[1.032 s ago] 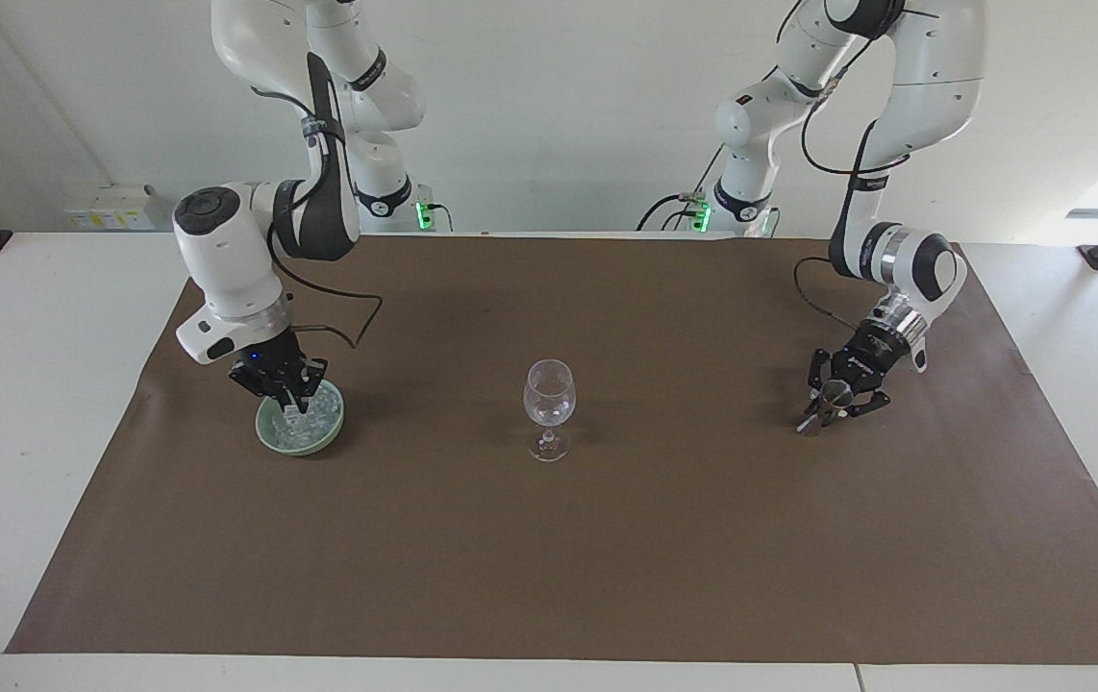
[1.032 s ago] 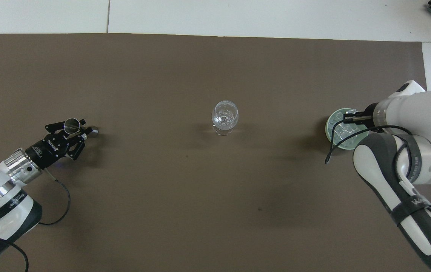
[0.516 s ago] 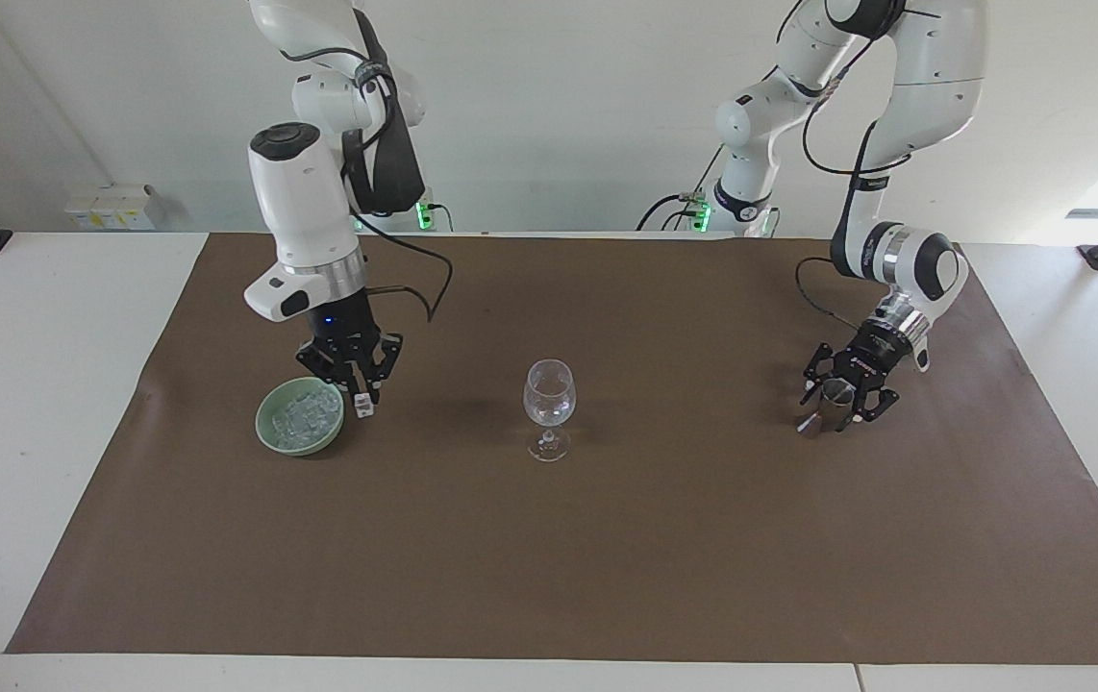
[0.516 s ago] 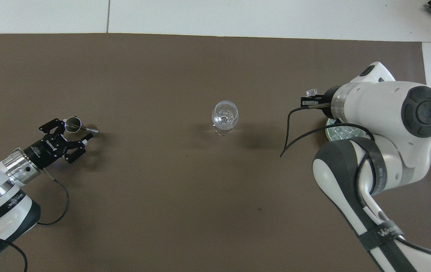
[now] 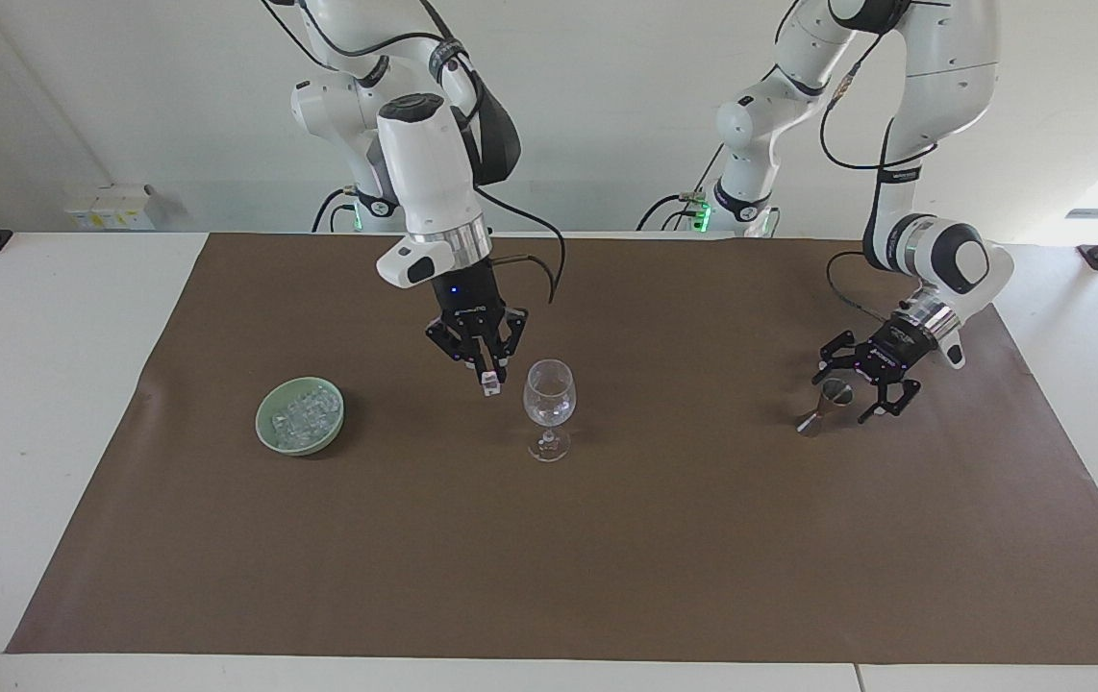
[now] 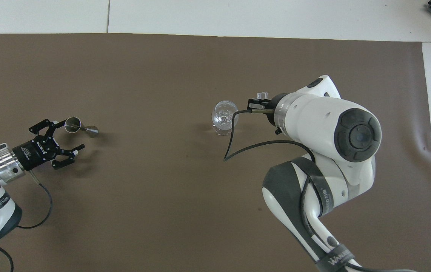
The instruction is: Pour wine and add ice with both arms
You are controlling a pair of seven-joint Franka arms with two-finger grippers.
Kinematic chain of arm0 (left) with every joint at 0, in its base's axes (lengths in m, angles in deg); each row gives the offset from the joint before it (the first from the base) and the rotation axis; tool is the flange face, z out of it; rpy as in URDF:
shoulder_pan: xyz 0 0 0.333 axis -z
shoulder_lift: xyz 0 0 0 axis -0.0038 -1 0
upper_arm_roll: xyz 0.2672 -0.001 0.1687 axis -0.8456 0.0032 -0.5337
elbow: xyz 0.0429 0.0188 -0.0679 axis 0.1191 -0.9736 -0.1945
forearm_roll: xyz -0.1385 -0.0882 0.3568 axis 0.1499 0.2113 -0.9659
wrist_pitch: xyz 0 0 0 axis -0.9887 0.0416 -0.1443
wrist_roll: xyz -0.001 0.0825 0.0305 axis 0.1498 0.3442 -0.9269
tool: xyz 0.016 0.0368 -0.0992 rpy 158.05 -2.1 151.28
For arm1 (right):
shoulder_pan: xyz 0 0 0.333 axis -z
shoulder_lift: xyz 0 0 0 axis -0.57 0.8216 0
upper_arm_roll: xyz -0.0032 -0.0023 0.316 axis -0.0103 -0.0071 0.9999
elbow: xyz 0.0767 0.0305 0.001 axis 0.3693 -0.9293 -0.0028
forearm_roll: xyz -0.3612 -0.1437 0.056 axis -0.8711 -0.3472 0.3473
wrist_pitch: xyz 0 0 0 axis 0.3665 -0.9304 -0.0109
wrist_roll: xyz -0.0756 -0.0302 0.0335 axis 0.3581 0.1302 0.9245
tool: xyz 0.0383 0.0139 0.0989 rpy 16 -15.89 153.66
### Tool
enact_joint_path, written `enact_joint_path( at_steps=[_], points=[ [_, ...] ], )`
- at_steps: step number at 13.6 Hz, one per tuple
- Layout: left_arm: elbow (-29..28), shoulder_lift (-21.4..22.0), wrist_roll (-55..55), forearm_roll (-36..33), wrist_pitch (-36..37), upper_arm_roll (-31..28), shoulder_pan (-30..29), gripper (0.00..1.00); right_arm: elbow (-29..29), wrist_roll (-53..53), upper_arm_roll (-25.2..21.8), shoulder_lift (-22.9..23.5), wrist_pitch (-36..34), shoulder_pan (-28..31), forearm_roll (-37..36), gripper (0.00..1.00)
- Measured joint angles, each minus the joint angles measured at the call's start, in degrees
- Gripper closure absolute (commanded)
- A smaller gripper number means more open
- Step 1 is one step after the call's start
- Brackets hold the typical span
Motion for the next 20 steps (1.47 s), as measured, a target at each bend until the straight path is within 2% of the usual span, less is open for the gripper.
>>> enact_joint_path(
  at_steps=[6,10,11,12,13,15,20],
  points=[
    [5.37,6.48,-1.26,-22.37,1.20,-0.07,0.00,0.00,0.39,0.00,-0.01,0.17,0.00,-3.10,2.31,1.00],
    [14.59,7.25,-1.30,-38.85,6.36,-0.06,0.00,0.00,0.39,0.00,-0.01,0.43,0.00,-3.53,2.32,1.00],
    [16.72,7.26,-0.88,-42.14,7.41,-0.04,0.00,0.00,0.39,0.00,-0.01,0.53,0.00,-3.64,2.32,0.83],
    [18.53,7.26,0.40,-44.86,8.27,-0.01,0.00,0.00,0.39,0.00,-0.02,0.65,0.00,-3.72,2.43,0.75],
    [19.76,7.25,2.64,-46.89,9.09,0.03,0.01,0.00,0.39,0.00,-0.02,0.70,0.00,-3.74,2.71,0.73],
    [21.59,7.26,8.63,-50.51,10.07,0.12,0.03,0.00,0.39,0.00,-0.04,0.72,0.00,-3.74,3.03,0.48],
    [24.98,7.75,19.56,-58.28,10.48,0.58,0.16,0.00,0.41,0.00,-0.04,0.73,0.00,-3.75,3.09,0.44]
  ],
)
